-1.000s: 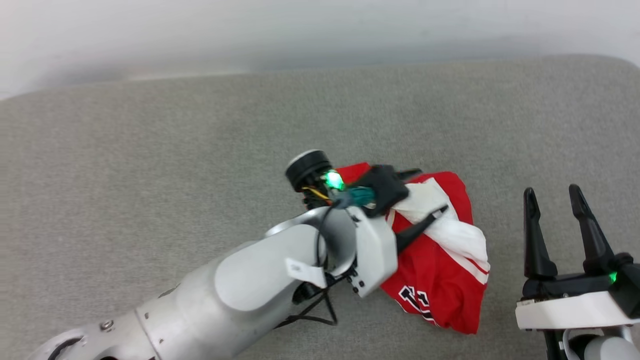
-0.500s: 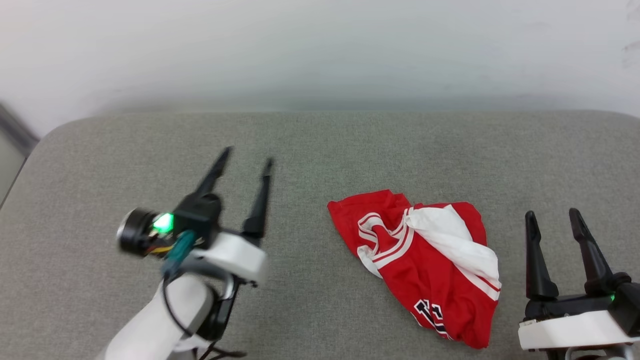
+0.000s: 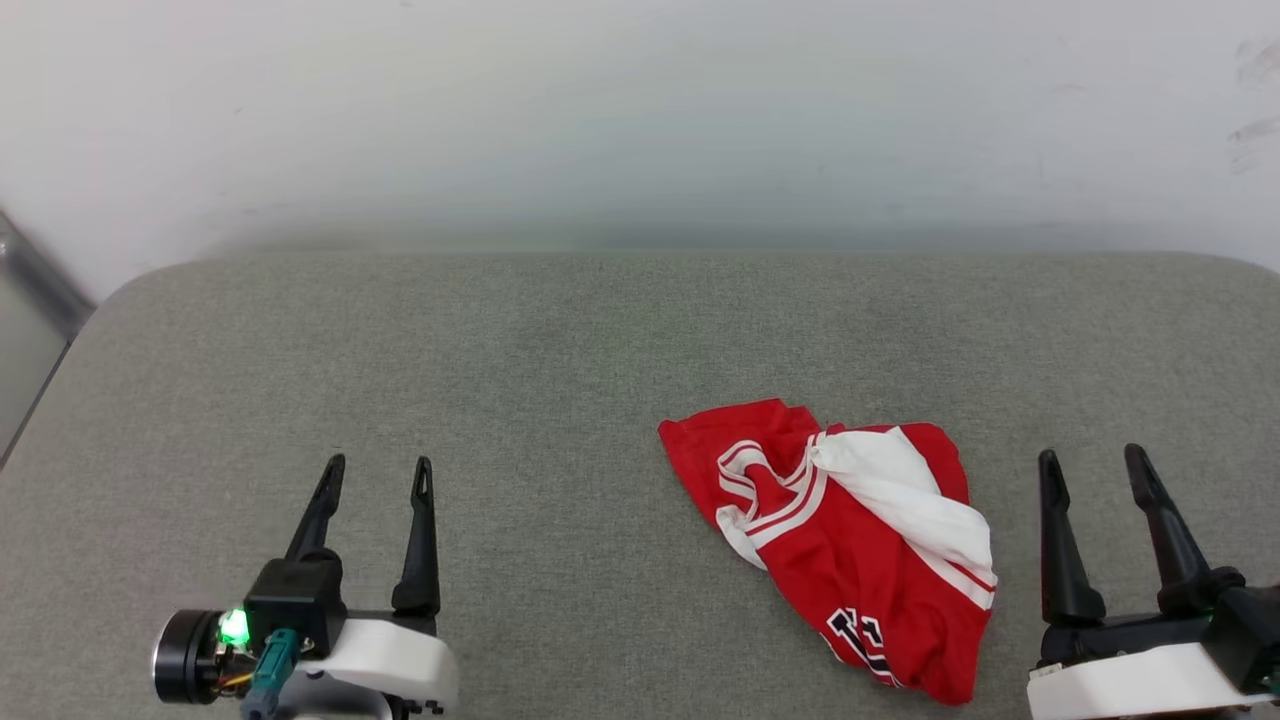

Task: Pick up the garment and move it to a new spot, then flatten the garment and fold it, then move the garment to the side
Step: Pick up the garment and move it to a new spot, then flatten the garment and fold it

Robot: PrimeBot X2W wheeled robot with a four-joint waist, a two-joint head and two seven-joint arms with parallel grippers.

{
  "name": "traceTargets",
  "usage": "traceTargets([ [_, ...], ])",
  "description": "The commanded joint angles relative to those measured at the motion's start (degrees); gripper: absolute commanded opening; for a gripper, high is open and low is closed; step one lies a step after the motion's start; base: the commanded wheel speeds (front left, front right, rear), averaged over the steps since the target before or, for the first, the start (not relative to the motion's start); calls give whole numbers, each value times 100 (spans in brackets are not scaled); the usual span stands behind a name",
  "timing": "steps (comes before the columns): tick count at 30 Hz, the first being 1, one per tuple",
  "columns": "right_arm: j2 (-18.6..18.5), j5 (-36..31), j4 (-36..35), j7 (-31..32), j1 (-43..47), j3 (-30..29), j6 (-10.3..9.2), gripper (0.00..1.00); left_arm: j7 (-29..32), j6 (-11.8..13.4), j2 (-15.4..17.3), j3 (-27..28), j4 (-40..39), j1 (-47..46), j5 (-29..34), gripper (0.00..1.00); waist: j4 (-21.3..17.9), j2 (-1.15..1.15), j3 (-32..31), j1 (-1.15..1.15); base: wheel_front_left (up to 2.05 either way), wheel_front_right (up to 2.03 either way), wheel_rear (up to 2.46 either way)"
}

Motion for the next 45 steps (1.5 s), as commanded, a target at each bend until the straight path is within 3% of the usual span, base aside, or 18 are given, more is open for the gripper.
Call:
traceTargets([
  [1, 10, -35, 26, -12, 115, 43, -2, 100, -14, -145, -116, 174, 80, 176, 118, 100, -27, 0, -22, 0, 0, 0, 0],
  [11, 10, -17, 71, -12, 303, 108, -2, 100, -15, -772, -716, 740, 341, 633, 614, 100, -182, 0, -72, 0, 0, 0, 0],
  [23, 10, 39, 118, -12, 379, 122, -2, 100, -15, -1230, -1142, 1298, 402, 850, 1049, 100, -235, 0, -101, 0, 0, 0, 0],
  [34, 10, -80, -46, -12, 57, -23, -2, 100, -15, -1481, -1334, 1571, 417, 872, 1273, 100, -213, 0, -113, 0, 0, 0, 0],
  [40, 6, -472, -418, -12, -699, -101, -2, 100, -15, -1582, -1415, 1662, 400, 769, 1337, 100, -175, 0, -48, 0, 0, 0, 0],
  [45, -606, -416, -281, -12, -1562, 336, -2, 100, -15, -1643, -1462, 1714, 398, 727, 1375, 100, -136, 0, -7, 0, 0, 0, 0],
])
